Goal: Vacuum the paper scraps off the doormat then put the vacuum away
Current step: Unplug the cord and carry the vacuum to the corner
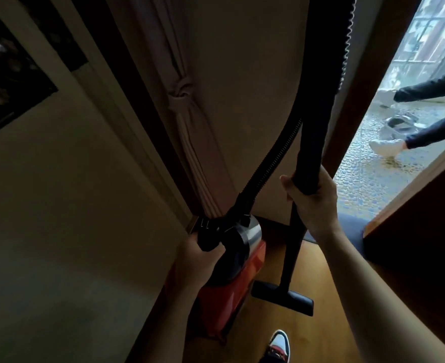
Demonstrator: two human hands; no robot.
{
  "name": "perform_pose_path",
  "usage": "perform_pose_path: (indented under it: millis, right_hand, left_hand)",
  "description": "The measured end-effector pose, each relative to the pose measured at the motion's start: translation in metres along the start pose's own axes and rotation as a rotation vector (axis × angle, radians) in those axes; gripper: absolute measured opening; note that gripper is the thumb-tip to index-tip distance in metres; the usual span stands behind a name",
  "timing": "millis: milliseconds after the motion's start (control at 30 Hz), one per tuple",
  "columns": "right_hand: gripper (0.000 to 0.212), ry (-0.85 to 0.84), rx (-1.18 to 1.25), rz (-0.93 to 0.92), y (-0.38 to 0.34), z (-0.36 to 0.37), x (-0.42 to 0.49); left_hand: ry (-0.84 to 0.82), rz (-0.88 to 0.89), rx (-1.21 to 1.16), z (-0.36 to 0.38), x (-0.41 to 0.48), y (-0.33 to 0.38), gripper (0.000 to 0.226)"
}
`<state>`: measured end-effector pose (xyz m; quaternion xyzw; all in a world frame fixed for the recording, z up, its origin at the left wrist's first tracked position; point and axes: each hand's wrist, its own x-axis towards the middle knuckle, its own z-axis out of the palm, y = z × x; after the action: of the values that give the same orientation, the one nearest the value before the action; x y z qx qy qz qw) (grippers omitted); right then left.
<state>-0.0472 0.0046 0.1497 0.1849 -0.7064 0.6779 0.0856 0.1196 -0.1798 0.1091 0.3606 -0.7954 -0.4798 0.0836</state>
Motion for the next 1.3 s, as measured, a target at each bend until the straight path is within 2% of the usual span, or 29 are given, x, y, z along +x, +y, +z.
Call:
perform_pose_path:
  millis: [300, 467, 633, 733, 833, 933, 1100, 1300]
  right_hand:
    - [0.034, 0.006, -0.078, 0.062, 0.055, 0.032, 0.042]
    - [0.043, -0.032, -0.066, 0.018, 0.11, 0.051, 0.044]
    - [0.017, -0.12, -0.072, -0.008, 0.201, 0.074, 0.036]
    - [0.02, -0.158, -0.065, -0.012, 0.248, 0.093, 0.03]
    - [0.019, -0.182, -0.042, -0.026, 0.285, 0.11, 0.028]
    - [0.036, -0.164, -0.024, -0.045, 0.323, 0.129, 0.028]
    - [0.015, -0.167, 0.009, -0.084, 0.376, 0.155, 0.026]
    - [0.024, -0.118, 0.096, -0.142, 0.43, 0.17, 0.031]
  left_hand:
    - [-0.053, -0.044, -0.037, 0.012, 0.049, -0.017, 0.011]
    - [-0.066, -0.09, -0.041, 0.042, 0.082, -0.059, 0.013]
    - [-0.055, -0.086, -0.015, 0.094, 0.119, -0.123, 0.014]
    - [-0.039, -0.119, -0.014, 0.126, 0.143, -0.167, 0.019]
    - [-0.038, -0.158, -0.019, 0.156, 0.166, -0.209, 0.011]
    - [-0.048, -0.162, -0.041, 0.189, 0.188, -0.252, 0.007]
    - [-0.054, -0.234, 0.014, 0.243, 0.222, -0.326, 0.019]
    - [-0.094, -0.247, 0.039, 0.299, 0.265, -0.405, 0.028]
